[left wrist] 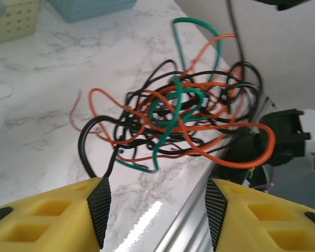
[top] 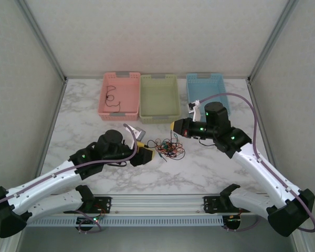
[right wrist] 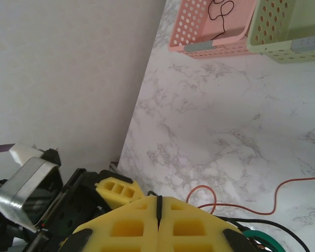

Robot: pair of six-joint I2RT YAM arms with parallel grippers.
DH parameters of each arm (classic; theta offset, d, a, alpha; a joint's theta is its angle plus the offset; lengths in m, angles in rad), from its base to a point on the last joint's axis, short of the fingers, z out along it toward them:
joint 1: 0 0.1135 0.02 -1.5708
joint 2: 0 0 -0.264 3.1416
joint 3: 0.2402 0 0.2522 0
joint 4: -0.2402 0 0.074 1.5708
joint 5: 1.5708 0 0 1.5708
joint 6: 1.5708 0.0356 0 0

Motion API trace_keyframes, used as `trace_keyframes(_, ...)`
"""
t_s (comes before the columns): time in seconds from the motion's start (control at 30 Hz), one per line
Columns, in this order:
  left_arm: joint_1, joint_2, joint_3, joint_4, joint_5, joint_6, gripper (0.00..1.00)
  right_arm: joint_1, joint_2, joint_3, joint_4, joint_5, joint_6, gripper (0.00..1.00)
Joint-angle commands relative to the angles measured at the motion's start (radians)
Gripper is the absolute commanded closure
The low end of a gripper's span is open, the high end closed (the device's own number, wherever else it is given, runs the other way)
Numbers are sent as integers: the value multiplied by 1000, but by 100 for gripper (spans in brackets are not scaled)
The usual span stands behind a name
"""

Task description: Untangle the cables

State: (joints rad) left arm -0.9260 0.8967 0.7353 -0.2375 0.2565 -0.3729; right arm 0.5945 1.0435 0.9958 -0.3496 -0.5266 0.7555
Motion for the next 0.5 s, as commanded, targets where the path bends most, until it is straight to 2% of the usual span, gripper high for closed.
trace_keyframes(0.0, -7, -7, 12, -15, -80, -11, 47, 13, -32, 28, 8, -24, 2, 100)
trace_keyframes(0.17, -5, -40, 86, -190, -192, 22, 46, 13, -38, 23, -4, -23, -6, 100)
trace_keyframes(0.3, -5, -31, 76, -153, -99, 5, 39, 13, -43, 9, 13, -30, 6, 100)
trace_keyframes(0.47, -5, -26, 40, -66, -31, -16, 38, 14, -40, 4, 30, -41, 16, 100)
